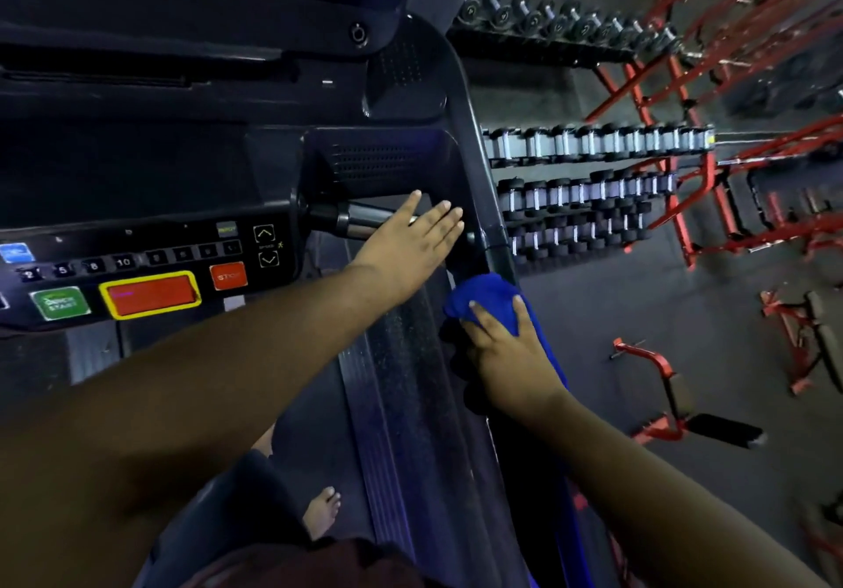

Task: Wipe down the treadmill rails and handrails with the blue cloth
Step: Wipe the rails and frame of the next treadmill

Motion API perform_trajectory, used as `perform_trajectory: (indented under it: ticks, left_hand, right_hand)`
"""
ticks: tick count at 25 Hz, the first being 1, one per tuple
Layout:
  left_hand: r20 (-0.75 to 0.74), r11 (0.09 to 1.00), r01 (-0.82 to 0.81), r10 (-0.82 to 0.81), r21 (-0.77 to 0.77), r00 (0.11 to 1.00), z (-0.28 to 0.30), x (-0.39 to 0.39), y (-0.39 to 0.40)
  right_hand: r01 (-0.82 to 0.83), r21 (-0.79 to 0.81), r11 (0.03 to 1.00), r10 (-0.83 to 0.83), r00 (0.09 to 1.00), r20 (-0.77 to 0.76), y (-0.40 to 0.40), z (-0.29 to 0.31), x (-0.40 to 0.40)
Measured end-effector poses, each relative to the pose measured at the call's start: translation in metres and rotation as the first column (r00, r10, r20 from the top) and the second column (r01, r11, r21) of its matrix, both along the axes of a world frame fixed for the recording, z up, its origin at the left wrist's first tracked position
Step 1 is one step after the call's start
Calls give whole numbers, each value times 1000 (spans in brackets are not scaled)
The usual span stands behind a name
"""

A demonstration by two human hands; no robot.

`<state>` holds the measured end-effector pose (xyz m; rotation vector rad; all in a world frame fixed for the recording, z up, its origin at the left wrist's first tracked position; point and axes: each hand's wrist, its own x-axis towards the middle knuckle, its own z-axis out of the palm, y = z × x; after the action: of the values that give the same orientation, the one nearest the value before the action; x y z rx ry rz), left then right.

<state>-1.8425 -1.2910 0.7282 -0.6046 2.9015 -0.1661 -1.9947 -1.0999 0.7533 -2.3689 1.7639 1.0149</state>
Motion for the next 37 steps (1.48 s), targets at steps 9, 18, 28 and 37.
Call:
perform_trajectory:
  ticks: [9, 18, 28, 37]
  left_hand:
    - [87, 991, 26, -38, 134, 995, 24, -6, -24]
    - [-173, 841, -132, 257, 524, 951, 20, -15, -38]
    - [-21, 962, -7, 14, 274, 1000, 18, -13, -34]
    - [5, 984, 66, -68, 167, 998, 14, -10, -31]
  right_hand:
    - [710, -127, 692, -496, 597, 631, -2, 1, -4]
    - [726, -79, 683, -466, 516, 719, -141, -6, -28]
    - [347, -233, 908, -305, 932, 197, -74, -9, -2]
    - [-34, 65, 997, 45, 985, -166, -40, 2, 6]
